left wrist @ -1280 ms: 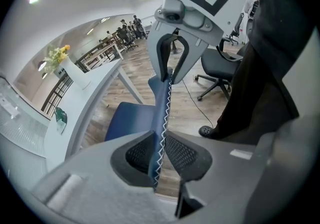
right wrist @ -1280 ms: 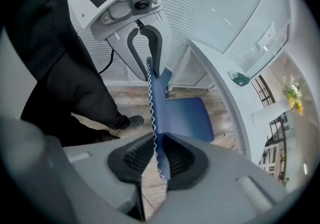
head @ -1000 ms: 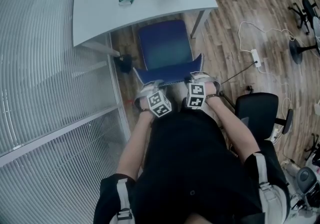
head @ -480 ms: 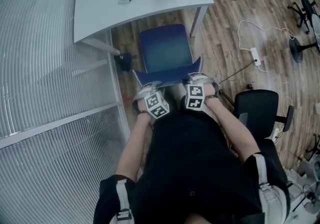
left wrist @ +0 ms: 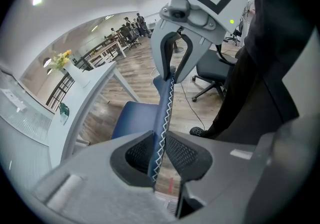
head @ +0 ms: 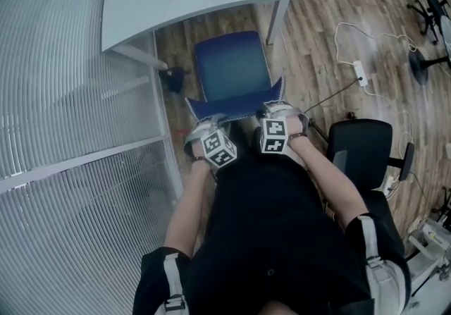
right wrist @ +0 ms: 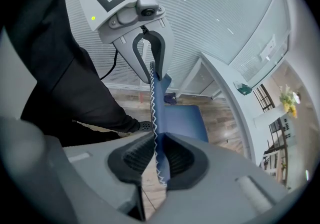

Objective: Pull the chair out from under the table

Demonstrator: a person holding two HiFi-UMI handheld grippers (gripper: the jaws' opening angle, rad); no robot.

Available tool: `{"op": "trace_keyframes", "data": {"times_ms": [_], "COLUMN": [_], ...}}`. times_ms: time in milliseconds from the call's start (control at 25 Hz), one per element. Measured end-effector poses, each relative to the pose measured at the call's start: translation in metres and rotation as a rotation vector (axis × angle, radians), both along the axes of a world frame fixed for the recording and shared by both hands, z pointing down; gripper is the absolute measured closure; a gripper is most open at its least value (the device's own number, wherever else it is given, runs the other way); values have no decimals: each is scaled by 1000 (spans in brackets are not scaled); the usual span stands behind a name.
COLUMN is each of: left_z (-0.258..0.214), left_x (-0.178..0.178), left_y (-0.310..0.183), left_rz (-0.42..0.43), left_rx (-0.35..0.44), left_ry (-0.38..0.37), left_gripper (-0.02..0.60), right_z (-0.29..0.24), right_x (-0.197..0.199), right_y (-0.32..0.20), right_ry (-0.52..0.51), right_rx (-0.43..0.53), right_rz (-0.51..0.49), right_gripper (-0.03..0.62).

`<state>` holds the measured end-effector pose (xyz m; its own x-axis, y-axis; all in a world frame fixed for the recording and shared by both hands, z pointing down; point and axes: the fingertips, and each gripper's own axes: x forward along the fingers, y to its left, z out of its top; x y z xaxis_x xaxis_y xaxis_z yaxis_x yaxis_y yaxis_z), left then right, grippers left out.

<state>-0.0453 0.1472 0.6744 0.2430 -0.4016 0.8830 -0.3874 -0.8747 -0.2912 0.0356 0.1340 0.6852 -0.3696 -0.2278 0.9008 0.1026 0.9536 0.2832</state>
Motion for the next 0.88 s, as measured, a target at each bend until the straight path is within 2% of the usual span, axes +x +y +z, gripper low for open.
{"op": "trace_keyframes", "data": {"times_ms": [640,880], "left_z": [-4,-6], "left_x": [4,4], "left_y": [2,2], "left_rz": [-7,-22], "left_rx": [26,37], "left_ry": [-1,22], "left_gripper": [503,502], "right_z": [-6,-9], "right_x": [4,3], "right_y": [2,1], "right_ry": [-23,-29], "right_rx": [2,9], "right_rz": [-14,-9], "right_gripper": [523,523]}}
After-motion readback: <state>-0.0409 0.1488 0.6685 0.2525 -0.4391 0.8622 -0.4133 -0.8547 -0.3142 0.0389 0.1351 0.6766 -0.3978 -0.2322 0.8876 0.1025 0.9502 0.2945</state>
